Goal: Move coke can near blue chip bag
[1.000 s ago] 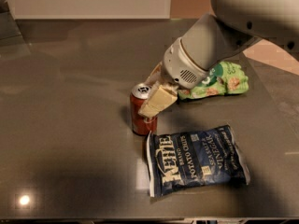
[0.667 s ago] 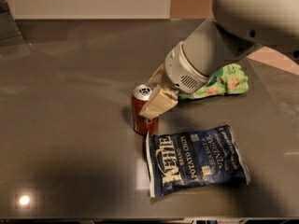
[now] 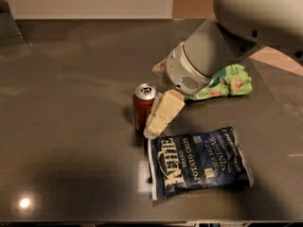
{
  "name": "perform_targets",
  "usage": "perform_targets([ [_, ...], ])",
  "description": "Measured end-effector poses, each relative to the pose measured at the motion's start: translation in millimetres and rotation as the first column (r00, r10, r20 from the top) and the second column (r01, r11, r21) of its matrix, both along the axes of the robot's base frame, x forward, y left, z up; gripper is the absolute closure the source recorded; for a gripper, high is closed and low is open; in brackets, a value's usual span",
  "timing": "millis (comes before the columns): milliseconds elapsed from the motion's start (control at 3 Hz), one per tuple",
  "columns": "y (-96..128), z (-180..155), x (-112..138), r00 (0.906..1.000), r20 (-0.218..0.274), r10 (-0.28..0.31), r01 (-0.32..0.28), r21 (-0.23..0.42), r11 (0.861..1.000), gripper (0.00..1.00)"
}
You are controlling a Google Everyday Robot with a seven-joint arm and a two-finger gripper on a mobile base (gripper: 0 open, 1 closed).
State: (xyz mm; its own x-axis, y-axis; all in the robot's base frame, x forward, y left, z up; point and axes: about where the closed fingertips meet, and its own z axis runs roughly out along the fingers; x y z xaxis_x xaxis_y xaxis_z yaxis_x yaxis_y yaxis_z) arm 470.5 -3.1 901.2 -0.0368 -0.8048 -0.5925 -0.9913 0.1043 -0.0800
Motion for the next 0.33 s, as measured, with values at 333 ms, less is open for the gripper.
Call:
perform_targets([
  [333,0.0,0.0,0.0,1.0,0.0,0.0,0.0,0.0,1.0,0.0],
])
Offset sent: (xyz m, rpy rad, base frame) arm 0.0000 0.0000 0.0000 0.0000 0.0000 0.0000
